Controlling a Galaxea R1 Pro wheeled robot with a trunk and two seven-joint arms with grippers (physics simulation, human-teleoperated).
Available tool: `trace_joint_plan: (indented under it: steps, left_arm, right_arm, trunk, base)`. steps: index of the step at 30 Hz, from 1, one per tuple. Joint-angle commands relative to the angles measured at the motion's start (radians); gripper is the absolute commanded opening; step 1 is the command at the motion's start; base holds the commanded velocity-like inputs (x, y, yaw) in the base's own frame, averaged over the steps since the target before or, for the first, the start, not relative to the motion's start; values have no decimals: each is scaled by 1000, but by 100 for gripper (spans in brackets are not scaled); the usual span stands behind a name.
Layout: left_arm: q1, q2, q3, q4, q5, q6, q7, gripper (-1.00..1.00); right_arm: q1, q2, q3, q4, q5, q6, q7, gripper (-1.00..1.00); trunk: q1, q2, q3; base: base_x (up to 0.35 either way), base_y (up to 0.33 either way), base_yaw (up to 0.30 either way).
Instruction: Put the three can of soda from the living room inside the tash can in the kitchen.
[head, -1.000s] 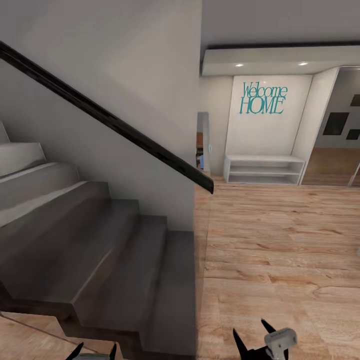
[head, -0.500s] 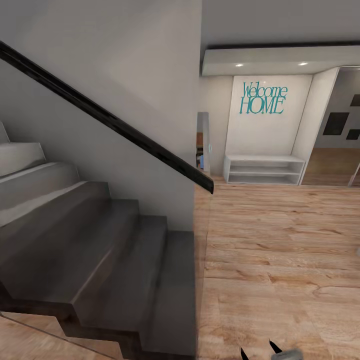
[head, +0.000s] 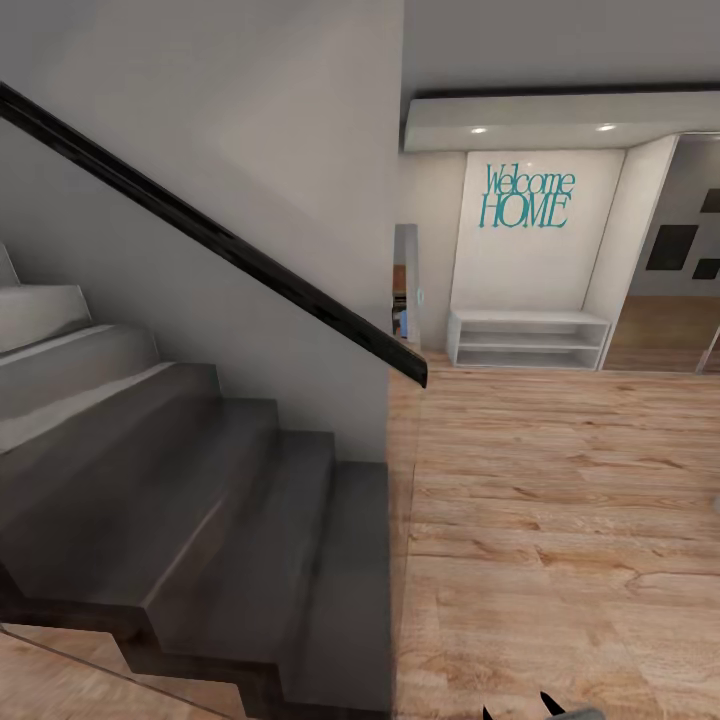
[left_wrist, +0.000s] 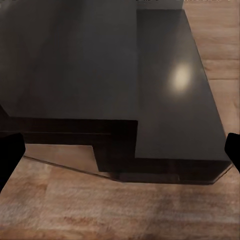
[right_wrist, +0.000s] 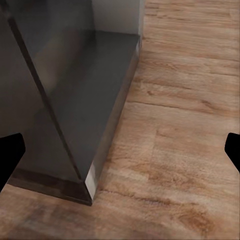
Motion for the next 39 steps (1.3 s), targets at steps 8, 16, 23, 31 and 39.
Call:
trace_joint_plan:
  steps: [8,16,23,31,39]
  left_arm:
    - [0,0,0,3,-3,-2,2,100]
    - [0,-1,-1,5,-4,-2,2,100]
    - [-1,-1,-1,6,-5,-3,1,100]
    - [-1,-2,-2,7,-6,-3,1,100]
    - [-1,-1,-1,7,-5,-3,1,100]
  right_arm:
    - [0,1,0,2,0,0,0,100]
    - [0,1,1,13,0,0,0,100]
    - [0,1,1,21,0,0,-1,100]
    - [0,1,2,23,0,0,-2,100]
    - [0,1,3,23,0,0,-2,100]
  trunk:
    - [0,0,0]
    - [0,0,0]
    - [0,0,0]
    - [0,0,0]
    - [0,0,0]
  base:
    - [0,0,0]
    - [0,-50,0]
    - [0,-202,0]
    - [-30,-269,0]
    - [-30,-117,0]
